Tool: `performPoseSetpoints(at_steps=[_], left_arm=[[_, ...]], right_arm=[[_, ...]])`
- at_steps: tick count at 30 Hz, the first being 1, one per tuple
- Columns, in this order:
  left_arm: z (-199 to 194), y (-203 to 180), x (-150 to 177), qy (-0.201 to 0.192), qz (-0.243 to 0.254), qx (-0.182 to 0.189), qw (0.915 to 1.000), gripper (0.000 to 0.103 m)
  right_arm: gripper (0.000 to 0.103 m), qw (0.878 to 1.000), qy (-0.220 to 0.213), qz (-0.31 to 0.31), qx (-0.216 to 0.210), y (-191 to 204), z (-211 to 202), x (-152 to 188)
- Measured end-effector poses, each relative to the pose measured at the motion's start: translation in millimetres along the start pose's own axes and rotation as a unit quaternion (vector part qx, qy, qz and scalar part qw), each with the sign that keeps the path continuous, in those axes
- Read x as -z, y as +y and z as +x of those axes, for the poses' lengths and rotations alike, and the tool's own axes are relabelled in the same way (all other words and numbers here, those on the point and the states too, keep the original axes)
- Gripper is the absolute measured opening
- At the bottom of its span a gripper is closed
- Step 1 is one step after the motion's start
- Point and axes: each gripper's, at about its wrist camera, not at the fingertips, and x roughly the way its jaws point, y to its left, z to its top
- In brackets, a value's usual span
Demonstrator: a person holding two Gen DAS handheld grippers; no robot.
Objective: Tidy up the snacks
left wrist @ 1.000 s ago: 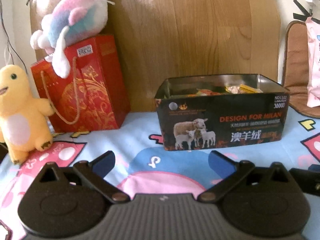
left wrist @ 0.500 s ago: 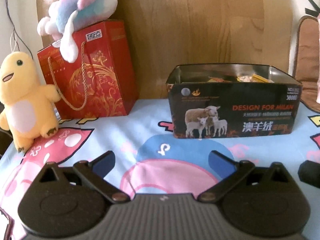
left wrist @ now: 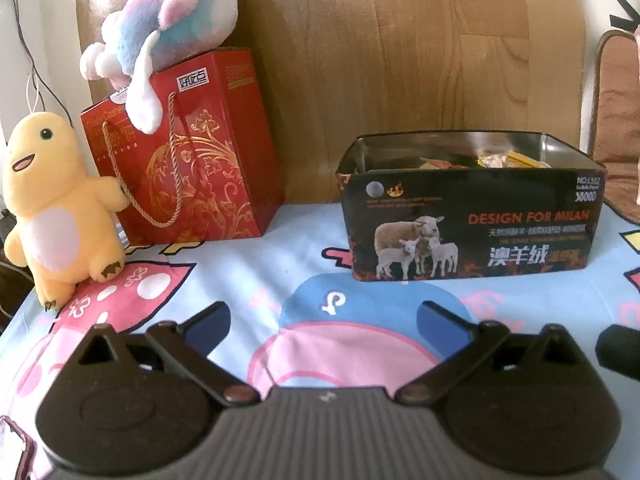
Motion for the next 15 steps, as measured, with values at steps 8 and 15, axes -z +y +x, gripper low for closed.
performPoseSetpoints(at_steps=[8,15], left_arm=[[-2.7,6.8,0.2,0.0,-0.028,0.033,0.999,0.103],[-2.9,4.8,1.3,0.002,-0.026,0.034,0.9991,0.103]], right_arm=[[0.084,1.0,0.0,0.002,0.0,0.3,0.0,0.2],[0.084,1.0,0.001,0.004,-0.001,0.4,0.9,0.2]])
